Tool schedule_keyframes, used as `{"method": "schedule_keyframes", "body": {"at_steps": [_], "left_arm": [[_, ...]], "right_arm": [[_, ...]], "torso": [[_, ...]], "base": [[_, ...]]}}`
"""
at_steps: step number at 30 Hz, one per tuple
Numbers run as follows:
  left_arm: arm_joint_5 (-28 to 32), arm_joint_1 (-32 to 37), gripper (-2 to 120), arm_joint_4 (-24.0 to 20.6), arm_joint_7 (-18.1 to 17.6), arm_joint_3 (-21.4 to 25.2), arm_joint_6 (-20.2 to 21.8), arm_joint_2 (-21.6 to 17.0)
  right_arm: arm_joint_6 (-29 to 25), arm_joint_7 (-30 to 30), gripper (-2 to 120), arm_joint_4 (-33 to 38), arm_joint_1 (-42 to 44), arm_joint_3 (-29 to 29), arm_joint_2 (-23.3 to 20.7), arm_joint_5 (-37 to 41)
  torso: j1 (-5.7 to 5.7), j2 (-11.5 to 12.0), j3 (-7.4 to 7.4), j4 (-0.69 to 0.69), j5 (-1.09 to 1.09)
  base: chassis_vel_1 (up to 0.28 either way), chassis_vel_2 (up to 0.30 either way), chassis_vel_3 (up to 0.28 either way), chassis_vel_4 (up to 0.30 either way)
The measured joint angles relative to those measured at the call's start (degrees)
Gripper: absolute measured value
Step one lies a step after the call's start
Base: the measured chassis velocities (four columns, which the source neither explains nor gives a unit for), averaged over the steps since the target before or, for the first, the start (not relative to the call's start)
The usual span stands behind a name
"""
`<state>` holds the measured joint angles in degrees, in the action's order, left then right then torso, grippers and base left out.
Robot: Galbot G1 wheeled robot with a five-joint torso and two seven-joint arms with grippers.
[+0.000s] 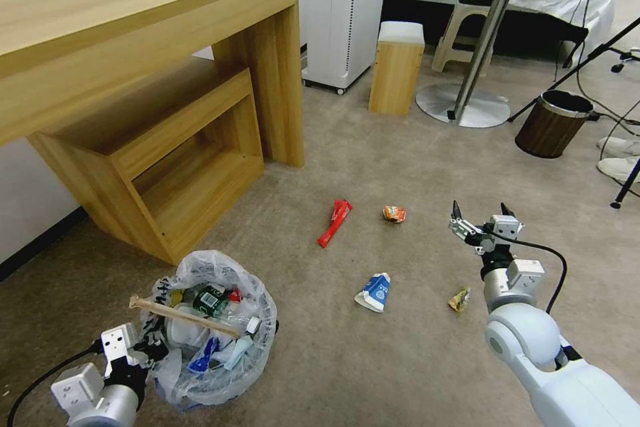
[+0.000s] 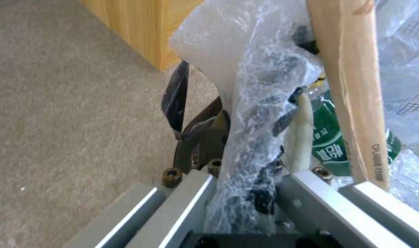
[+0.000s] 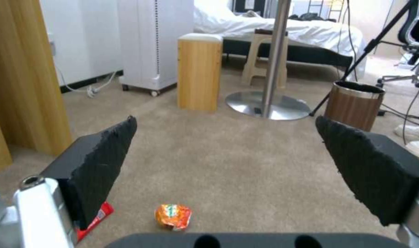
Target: Pick up the trash bin and place the garbage on the floor into it.
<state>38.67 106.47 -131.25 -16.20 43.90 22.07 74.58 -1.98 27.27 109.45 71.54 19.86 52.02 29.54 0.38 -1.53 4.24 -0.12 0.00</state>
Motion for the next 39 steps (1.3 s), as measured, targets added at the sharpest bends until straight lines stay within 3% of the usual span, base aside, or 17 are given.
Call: {"method": "schedule_keyframes", "body": {"at_steps": [36, 38, 39], "left_arm": [[0.2, -0.9, 0, 1.0, -0.1, -0.1, -0.3, 0.3], [0.2, -0.9, 0, 1.0, -0.1, -0.1, -0.3, 0.3], [0.0, -0.9, 0, 1.2, -0.2, -0.3, -0.3, 0.6]], "right_arm": [[-2.2, -0.6, 100, -1.8, -1.7, -2.9, 0.5, -0.8], [-2.0, -0.5, 100, -1.8, -1.8, -3.2, 0.4, -0.4], [0.6, 0.3, 100, -0.5, -2.0, -4.6, -0.1, 2.9]], "torso": [[0.02, 0.0, 0.02, 0.00, -0.01], [0.02, 0.0, 0.02, 0.01, 0.01], [0.01, 0.0, 0.01, -0.02, 0.00]], "base": [[-0.129, 0.133, 0.129, -0.130], [-0.067, 0.088, 0.087, -0.042], [0.000, 0.000, 0.000, 0.000]]}}
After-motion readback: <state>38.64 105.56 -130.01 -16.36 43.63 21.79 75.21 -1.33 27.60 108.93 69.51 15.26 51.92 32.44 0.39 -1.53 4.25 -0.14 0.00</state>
